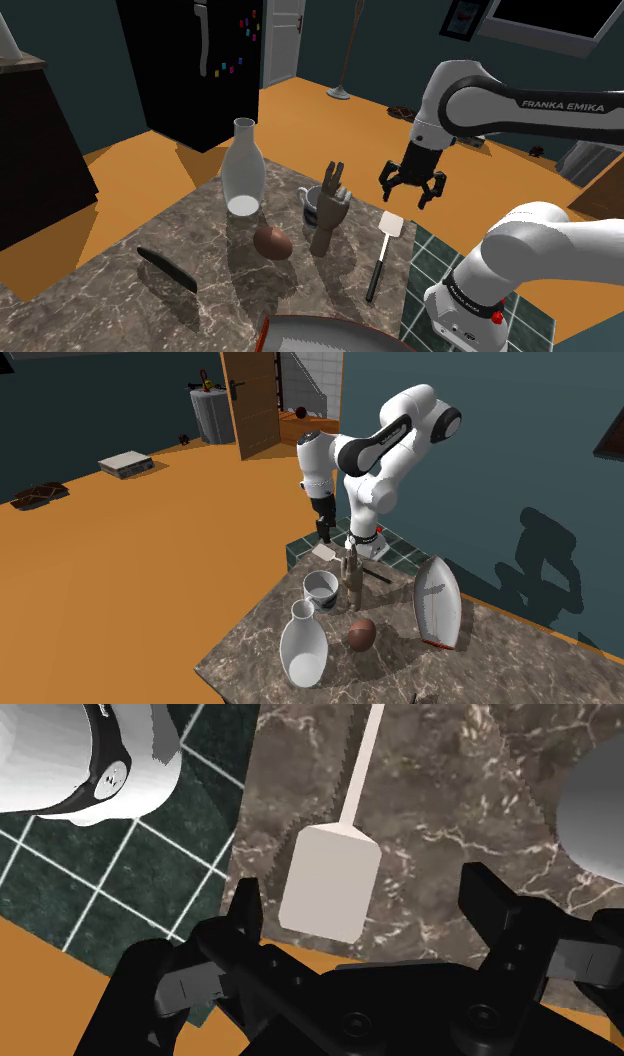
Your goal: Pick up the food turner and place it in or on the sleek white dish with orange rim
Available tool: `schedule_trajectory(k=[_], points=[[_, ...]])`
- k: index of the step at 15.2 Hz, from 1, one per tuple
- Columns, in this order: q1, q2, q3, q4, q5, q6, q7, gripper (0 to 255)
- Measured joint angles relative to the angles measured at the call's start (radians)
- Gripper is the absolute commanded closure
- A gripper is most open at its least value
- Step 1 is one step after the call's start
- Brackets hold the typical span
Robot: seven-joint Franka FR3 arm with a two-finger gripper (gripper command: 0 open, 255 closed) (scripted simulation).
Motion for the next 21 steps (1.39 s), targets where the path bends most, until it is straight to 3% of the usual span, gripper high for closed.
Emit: schedule_trajectory(k=[5,8,13,19,20,21], points=[[0.01,0.009,0.09,-0.121,0.185,0.102,0.222,0],[0.032,0.02,0.127,-0.169,0.248,0.159,0.261,0],[0.067,0.053,0.168,-0.216,0.309,0.241,0.264,0],[0.07,0.058,0.172,-0.221,0.316,0.252,0.262,0],[0.07,0.058,0.172,-0.221,0.316,0.252,0.262,255],[0.07,0.056,0.171,-0.216,0.319,0.263,0.262,255]])
